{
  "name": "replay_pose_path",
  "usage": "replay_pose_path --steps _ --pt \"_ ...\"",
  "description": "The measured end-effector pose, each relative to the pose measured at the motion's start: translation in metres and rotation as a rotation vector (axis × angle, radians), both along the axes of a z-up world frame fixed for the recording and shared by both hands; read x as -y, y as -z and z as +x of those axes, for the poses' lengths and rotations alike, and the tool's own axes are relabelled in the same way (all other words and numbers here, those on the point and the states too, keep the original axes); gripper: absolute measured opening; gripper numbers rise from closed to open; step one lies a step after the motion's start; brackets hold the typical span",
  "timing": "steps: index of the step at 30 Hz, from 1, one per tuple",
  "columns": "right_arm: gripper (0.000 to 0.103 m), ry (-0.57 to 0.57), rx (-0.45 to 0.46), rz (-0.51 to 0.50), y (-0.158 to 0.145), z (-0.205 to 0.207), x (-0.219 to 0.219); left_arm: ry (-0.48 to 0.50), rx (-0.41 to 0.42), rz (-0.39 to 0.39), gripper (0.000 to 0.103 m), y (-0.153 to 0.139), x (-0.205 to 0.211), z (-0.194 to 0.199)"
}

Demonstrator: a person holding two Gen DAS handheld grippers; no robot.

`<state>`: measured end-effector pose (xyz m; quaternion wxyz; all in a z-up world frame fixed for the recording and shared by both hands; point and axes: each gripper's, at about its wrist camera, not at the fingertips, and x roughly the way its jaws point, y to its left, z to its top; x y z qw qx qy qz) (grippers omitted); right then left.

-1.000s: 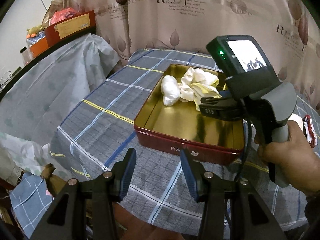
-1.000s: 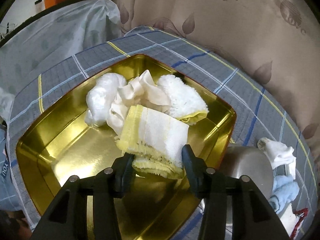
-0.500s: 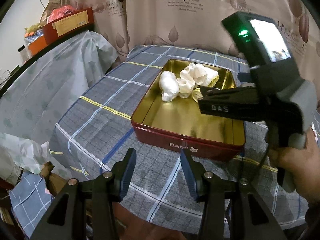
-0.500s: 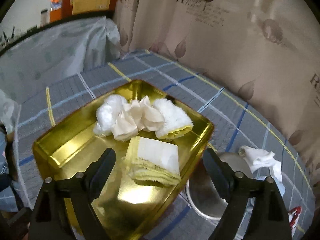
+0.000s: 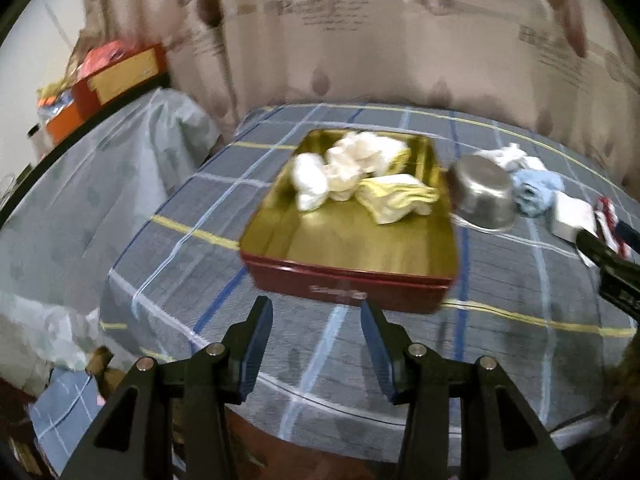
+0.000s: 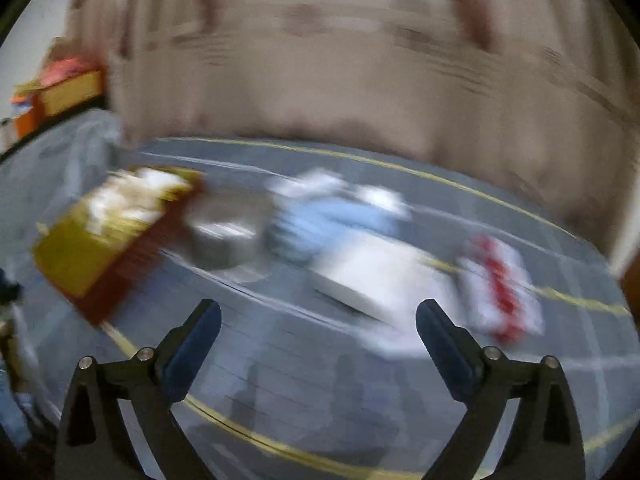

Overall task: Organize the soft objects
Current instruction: 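Grasp the white square cloth with the left gripper while the right gripper returns to the bed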

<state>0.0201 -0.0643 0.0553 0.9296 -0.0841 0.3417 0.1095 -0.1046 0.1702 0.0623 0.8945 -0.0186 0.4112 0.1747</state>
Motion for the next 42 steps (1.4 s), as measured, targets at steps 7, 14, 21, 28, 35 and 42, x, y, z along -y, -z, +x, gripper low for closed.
replay_pose_path --steps 7,14,21,28,35,42 --pt "0.098 0.301 -0.032 -0.171 0.020 0.008 0.152 0.217 -0.031 -0.029 0.047 0.004 0.055 0.001" --pt "0.099 0.425 -0.114 -0.064 0.037 0.029 0.224 0.425 -0.091 -0.165 0.047 -0.004 0.119 0.033" --pt "0.101 0.356 -0.102 0.011 0.033 0.025 0.225 0.608 -0.150 -0.142 0.047 -0.004 0.190 0.097" --pt "0.101 0.307 -0.106 0.074 0.035 0.022 0.228 0.677 -0.185 0.000 0.047 0.007 0.249 0.164" --pt "0.101 0.268 -0.093 0.122 0.033 0.020 0.230 0.636 -0.254 0.036 0.047 0.028 0.269 0.216" --pt "0.101 0.234 -0.080 0.147 0.030 0.018 0.230 0.635 -0.303 0.132 0.049 0.049 0.282 0.235"
